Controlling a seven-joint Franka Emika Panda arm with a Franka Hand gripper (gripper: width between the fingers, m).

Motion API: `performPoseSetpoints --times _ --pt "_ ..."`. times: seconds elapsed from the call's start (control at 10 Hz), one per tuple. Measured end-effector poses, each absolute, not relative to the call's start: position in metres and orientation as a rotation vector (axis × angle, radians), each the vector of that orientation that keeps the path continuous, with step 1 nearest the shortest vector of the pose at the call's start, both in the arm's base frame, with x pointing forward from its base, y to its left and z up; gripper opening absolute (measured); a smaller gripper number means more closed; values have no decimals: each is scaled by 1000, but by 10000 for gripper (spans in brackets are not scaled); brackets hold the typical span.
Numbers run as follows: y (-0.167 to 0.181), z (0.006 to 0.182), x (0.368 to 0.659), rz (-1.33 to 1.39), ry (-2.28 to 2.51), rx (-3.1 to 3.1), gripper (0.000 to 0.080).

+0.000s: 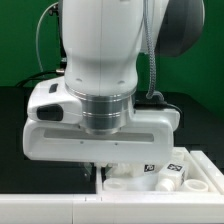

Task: Assemble square table

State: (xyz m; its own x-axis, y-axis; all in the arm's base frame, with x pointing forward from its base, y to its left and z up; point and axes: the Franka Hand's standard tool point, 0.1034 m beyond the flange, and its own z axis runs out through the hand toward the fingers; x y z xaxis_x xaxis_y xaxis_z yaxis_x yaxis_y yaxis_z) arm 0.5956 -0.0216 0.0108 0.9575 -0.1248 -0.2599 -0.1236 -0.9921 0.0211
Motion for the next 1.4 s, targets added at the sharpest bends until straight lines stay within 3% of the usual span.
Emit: performPoseSetpoints --times 0.5,0.7,0.8,0.9,1.0,1.1,1.4 --pt "-22 11 595 -412 -128 3074 62" --pt "-22 12 596 -409 -129 3074 420" --pt "-19 22 596 -411 -214 3078 553" --pt "-14 37 596 -412 -294 3071 553" --pt "-8 48 596 -413 -388 3066 630" --pt "-5 54 598 -404 -461 3064 643" --pt "-5 54 599 -401 -471 3067 648"
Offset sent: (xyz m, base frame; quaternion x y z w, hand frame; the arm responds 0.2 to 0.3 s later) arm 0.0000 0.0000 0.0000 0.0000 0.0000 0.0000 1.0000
